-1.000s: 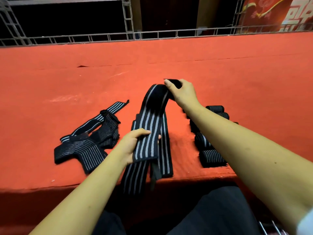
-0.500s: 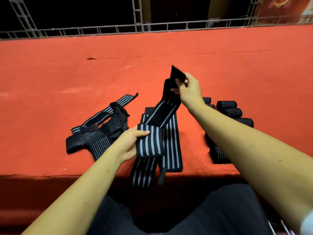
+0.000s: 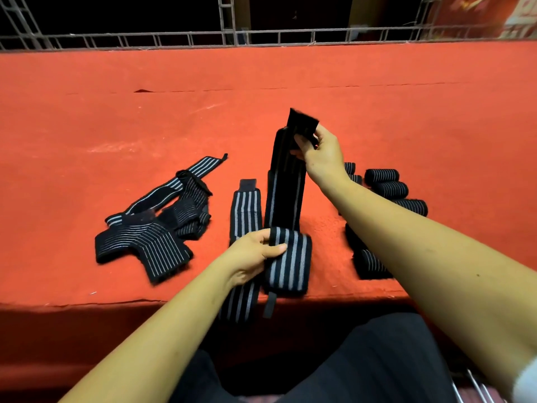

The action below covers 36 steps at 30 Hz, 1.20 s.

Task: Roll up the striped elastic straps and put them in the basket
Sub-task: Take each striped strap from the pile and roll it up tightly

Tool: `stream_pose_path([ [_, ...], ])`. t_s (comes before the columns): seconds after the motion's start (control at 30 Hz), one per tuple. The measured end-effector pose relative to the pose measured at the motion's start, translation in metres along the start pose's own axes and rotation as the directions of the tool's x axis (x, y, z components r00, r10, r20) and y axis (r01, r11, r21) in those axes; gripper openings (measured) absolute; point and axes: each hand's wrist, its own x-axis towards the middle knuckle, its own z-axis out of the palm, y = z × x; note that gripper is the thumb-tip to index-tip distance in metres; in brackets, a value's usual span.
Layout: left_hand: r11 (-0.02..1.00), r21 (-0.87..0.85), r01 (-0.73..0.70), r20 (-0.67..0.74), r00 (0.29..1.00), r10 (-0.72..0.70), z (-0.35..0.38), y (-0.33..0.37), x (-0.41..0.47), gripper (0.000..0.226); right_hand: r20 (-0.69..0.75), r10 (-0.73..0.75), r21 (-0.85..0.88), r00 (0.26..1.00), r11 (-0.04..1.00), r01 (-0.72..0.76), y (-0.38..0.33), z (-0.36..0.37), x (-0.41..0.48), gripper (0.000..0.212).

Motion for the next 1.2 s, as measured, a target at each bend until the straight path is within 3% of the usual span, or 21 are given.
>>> stream_pose_path([
  [0.1, 0.966, -0.253, -0.050, 0.081, 0.994, 0.073, 0.008, 0.009, -0.001, 0.032, 0.009, -0.028, -0.009, 1.000, 1.000, 0.028, 0.006, 0.000, 0.002, 0.032],
  [0.17, 0.965, -0.256, -0.050, 0.053, 0.996, 0.065, 0.004, 0.005, 0.006, 0.032, 0.007, -0.026, -0.014, 1.000, 1.000, 0.026, 0.010, 0.002, 0.005, 0.033],
  [0.23, 0.998, 0.018, -0.054, -0.081, 0.995, 0.055, -0.004, -0.004, 0.011, 0.030, -0.002, -0.016, -0.023, 1.000, 1.000, 0.016, 0.014, 0.003, 0.007, 0.032],
  [0.3, 0.923, 0.382, -0.037, -0.167, 0.980, 0.108, -0.011, -0.013, 0.014, 0.024, 0.007, -0.031, -0.038, 0.999, 0.999, 0.031, 0.019, 0.005, 0.008, 0.027],
  [0.37, 0.858, 0.513, -0.029, -0.165, 0.977, 0.132, -0.014, -0.019, 0.013, 0.015, 0.030, -0.056, -0.081, 0.998, 0.995, 0.058, 0.023, 0.006, 0.010, 0.024],
  [0.5, 0.921, 0.373, -0.107, -0.092, 0.984, 0.151, -0.013, -0.018, 0.013, 0.019, 0.092, -0.180, -0.177, 0.979, 0.965, 0.194, 0.021, 0.008, 0.019, 0.026],
  [0.6, 0.986, 0.121, -0.114, -0.161, 0.978, 0.133, -0.012, -0.014, 0.016, 0.025, 0.056, -0.228, -0.179, 0.972, 0.956, 0.234, 0.014, 0.014, 0.033, 0.025],
  [0.67, 0.984, 0.151, -0.089, -0.209, 0.970, 0.120, -0.012, -0.014, 0.018, 0.024, 0.043, -0.211, -0.168, 0.977, 0.962, 0.215, 0.014, 0.021, 0.046, 0.026],
  [0.73, 0.880, 0.474, -0.029, -0.240, 0.958, 0.160, -0.014, -0.014, 0.020, 0.017, 0.064, -0.195, -0.182, 0.979, 0.962, 0.204, 0.017, 0.029, 0.057, 0.030],
  [0.8, 0.673, 0.739, 0.020, -0.216, 0.954, 0.209, -0.013, -0.013, 0.021, 0.033, 0.099, -0.188, -0.165, 0.977, 0.965, 0.202, 0.023, 0.035, 0.062, 0.027],
  [0.9, 0.431, 0.901, 0.048, -0.173, 0.951, 0.256, -0.010, -0.008, 0.020, 0.042, 0.148, -0.128, -0.107, 0.981, 0.984, 0.144, 0.037, 0.041, 0.065, 0.026],
  [0.97, 0.410, 0.912, 0.028, -0.140, 0.960, 0.244, -0.010, -0.006, 0.021, 0.033, 0.129, -0.062, -0.105, 0.990, 0.992, 0.076, 0.051, 0.045, 0.069, 0.025],
  [1.1, 0.459, 0.888, -0.009, -0.115, 0.963, 0.243, -0.015, -0.015, 0.022, 0.070, 0.047, 0.026, -0.174, 0.999, 0.985, -0.017, 0.080, 0.049, 0.087, 0.027],
  [1.2, 0.510, 0.860, -0.033, -0.068, 0.982, 0.178, -0.024, -0.010, 0.021, 0.069, -0.009, 0.065, -0.246, 0.998, 0.967, -0.065, 0.099, 0.048, 0.099, 0.028],
])
